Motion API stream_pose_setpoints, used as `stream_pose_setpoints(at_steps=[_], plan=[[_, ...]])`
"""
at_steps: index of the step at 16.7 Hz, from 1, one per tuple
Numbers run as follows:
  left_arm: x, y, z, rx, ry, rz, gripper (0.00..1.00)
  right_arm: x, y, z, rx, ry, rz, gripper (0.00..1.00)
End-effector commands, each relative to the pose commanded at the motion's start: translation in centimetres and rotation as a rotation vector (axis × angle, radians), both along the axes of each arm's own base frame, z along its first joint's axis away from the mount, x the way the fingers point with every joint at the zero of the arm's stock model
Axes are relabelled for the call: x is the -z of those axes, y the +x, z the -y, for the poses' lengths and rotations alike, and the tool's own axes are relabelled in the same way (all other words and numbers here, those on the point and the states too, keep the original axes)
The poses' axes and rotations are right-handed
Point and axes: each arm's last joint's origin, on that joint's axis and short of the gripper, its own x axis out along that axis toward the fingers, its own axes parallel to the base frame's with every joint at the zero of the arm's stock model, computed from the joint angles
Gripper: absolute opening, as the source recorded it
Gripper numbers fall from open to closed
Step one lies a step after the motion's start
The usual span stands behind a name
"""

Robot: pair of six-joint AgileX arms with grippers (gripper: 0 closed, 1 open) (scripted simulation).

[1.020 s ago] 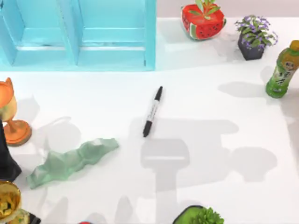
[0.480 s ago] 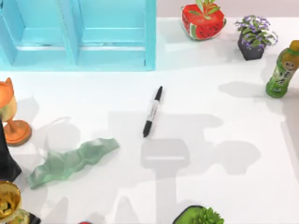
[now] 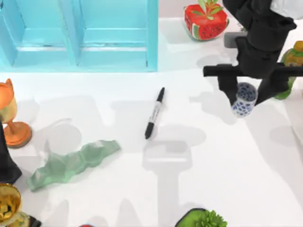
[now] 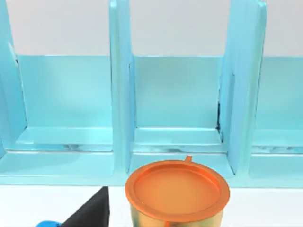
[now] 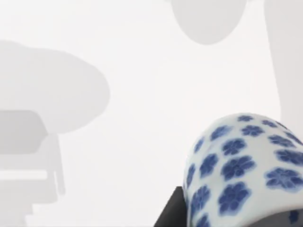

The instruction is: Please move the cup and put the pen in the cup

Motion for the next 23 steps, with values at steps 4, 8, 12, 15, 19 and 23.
stream_pose_setpoints(at_steps=[4, 8, 12, 15, 19, 23], plan=[[0.0, 0.0, 0.0, 0.000, 0.000, 0.000, 1.00, 1.0, -0.1, -2.0, -0.001, 0.003, 0.005, 0.00], [0.0, 0.0, 0.0, 0.000, 0.000, 0.000, 1.00, 1.6, -0.1, -1.8, 0.003, 0.001, -0.005, 0.00], [0.0, 0.0, 0.0, 0.000, 0.000, 0.000, 1.00, 4.3, 0.0, -2.0, 0.000, 0.007, 0.011, 0.00], [0.0, 0.0, 0.0, 0.000, 0.000, 0.000, 1.00, 5.5, -0.1, -2.0, -0.001, 0.003, 0.005, 0.00], [0.0, 0.0, 0.0, 0.000, 0.000, 0.000, 1.00, 5.5, -0.1, -2.0, -0.001, 0.003, 0.005, 0.15], [0.0, 0.0, 0.0, 0.000, 0.000, 0.000, 1.00, 5.5, -0.1, -2.0, -0.001, 0.003, 0.005, 0.45]])
